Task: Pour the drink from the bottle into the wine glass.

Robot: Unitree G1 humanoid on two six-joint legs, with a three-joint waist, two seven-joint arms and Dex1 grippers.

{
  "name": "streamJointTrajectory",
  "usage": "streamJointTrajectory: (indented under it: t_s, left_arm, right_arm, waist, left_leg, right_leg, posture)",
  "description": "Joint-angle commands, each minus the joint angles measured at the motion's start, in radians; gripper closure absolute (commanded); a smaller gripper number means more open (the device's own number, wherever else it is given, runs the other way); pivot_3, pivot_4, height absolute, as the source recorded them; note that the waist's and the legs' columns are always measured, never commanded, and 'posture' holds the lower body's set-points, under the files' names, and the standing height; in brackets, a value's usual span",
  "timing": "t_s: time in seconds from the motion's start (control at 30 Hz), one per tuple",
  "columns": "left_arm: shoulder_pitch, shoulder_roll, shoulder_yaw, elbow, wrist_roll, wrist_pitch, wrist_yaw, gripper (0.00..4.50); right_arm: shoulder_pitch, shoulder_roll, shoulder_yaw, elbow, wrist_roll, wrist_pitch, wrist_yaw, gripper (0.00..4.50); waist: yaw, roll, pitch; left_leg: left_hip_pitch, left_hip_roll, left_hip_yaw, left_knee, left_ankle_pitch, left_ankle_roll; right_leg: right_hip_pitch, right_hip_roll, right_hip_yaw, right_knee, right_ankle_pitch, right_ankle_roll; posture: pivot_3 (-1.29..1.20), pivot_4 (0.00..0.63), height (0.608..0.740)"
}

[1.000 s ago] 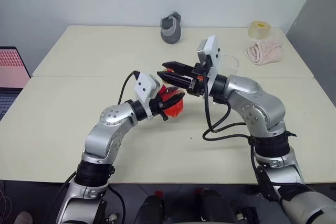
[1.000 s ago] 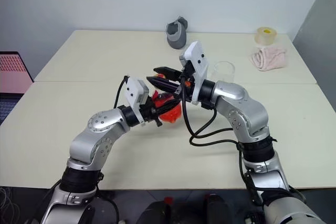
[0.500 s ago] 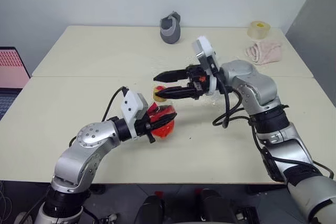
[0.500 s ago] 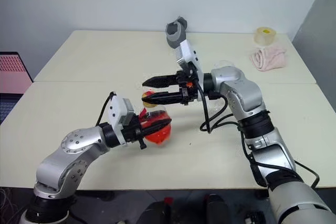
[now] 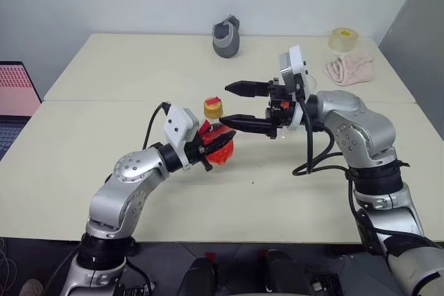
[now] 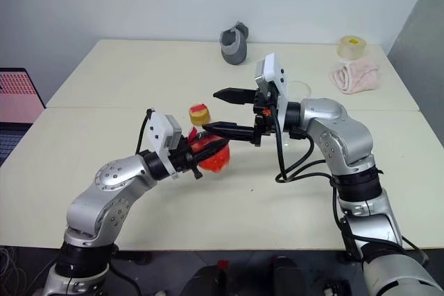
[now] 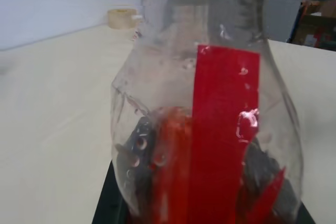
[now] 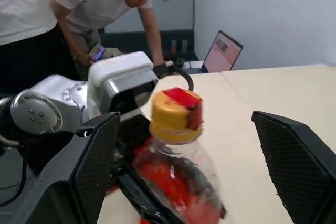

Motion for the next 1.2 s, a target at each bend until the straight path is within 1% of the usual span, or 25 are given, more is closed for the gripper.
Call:
streamJointTrajectory:
  t_s: [0.03,0.17,0.3,0.67,0.8,1.1,1.2]
  left_arm:
    - [-0.044,-0.021,0.003,0.026,0.019,-0.056,0.001,3.24]
    - [-0.069,-0.04,-0.016,0.061,0.038,-0.082,-0.011,3.24]
    - [-0.078,-0.046,-0.023,0.072,0.042,-0.091,-0.02,3.24]
    - [-0.08,-0.057,-0.023,0.065,0.05,-0.083,-0.02,3.24]
    - [-0.077,-0.056,-0.021,0.056,0.046,-0.077,-0.016,3.24]
    - [-0.082,-0.059,-0.012,0.058,0.041,-0.07,-0.006,3.24]
    - [-0.074,-0.062,-0.018,0.047,0.039,-0.068,-0.001,3.24]
  right_arm:
    - [0.005,0.032,-0.023,-0.072,0.004,0.011,-0.1,0.23]
    - [-0.005,0.075,-0.01,-0.059,-0.04,-0.023,-0.186,0.23]
    - [-0.028,0.105,0.002,-0.03,-0.075,-0.052,-0.222,0.23]
    - [-0.05,0.132,0.023,0.025,-0.122,-0.099,-0.222,0.23]
    - [-0.044,0.114,0.022,0.031,-0.123,-0.104,-0.207,0.23]
    - [-0.035,0.012,-0.016,0.072,-0.126,-0.117,-0.154,0.23]
    - [-0.039,-0.016,-0.032,0.075,-0.104,-0.099,-0.139,0.23]
  waist:
    - [0.0,0.0,0.0]
    - [0.001,0.0,0.0]
    - [0.0,0.0,0.0]
    - [0.0,0.0,0.0]
    - [0.0,0.0,0.0]
    - [0.0,0.0,0.0]
    - [0.0,0.0,0.0]
  left_leg:
    - [0.0,0.0,0.0,0.0,0.0,0.0]
    - [0.0,0.0,0.0,0.0,0.0,0.0]
    - [0.0,0.0,0.001,0.0,0.0,-0.001]
    - [0.0,0.0,0.0,0.0,0.0,-0.001]
    - [0.0,0.0,0.0,0.0,0.0,0.0]
    - [0.0,0.0,0.001,0.0,0.0,0.0]
    - [0.0,0.0,0.0,0.0,0.0,0.0]
  right_leg:
    - [0.0,0.0,0.0,0.0,0.0,0.0]
    - [0.0,0.0,0.0,0.0,0.0,0.0]
    - [0.0,0.0,0.0,0.0,0.0,0.0]
    - [0.0,0.0,0.0,0.0,0.0,0.0]
    - [0.0,0.0,0.0,0.0,0.0,0.0]
    - [0.0,0.0,0.0,0.0,0.0,0.0]
    - [0.0,0.0,0.0,0.0,0.0,0.0]
  posture:
    - [0.0,0.15,0.74]
    - [0.0,0.15,0.74]
    - [0.0,0.15,0.74]
    - [0.0,0.15,0.74]
    - [0.0,0.15,0.74]
    - [0.0,0.15,0.74]
    - [0.0,0.15,0.74]
